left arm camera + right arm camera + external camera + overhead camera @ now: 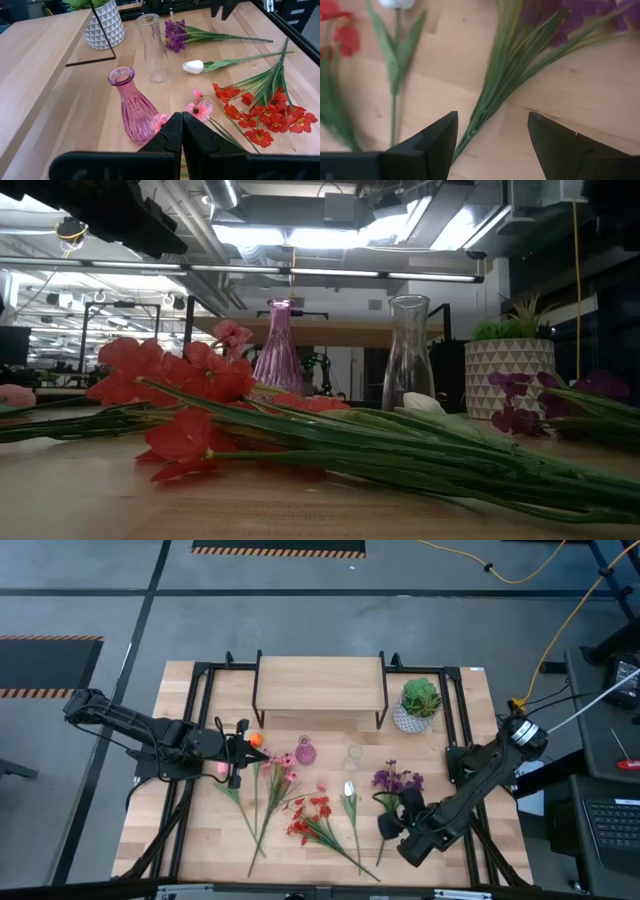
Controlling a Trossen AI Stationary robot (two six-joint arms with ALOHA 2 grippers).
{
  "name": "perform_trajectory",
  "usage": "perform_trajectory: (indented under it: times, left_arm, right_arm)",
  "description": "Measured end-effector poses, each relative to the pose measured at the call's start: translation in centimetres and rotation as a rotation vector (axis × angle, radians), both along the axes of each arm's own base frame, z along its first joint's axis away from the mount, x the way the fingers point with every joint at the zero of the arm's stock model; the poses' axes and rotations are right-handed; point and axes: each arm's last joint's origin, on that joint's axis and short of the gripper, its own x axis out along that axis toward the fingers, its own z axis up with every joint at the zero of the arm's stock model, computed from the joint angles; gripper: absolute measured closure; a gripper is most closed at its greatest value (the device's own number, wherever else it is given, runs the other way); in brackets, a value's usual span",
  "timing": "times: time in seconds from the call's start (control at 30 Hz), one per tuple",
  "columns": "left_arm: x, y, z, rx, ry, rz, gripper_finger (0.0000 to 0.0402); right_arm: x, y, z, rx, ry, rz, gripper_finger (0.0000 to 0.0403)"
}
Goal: Pick and place flowers into a vace then onto a shelf
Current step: Put the purple flowers into the transparent vase
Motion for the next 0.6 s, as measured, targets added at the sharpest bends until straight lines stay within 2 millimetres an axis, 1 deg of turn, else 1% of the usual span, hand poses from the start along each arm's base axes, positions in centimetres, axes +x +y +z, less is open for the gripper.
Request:
perform_trajectory:
  times: [0.13, 0.3, 0.6]
  left_arm:
    - [0.0, 0.0, 0.0, 0.002, 0.0, -0.001, 0.0398]
    - [0.1, 0.0, 0.2, 0.063, -0.02, -0.034, 0.0398]
    - [0.1, 0.0, 0.2, 0.064, -0.026, -0.034, 0.0398]
  right_arm:
    - [0.3, 0.3, -1.4, -0.013, 0.012, -0.07, 0.016]
    - [0.8, 0.6, -2.6, -0.023, 0.008, -0.114, 0.016]
    - [2.1, -0.4, -4.1, -0.056, 0.033, -0.166, 0.016]
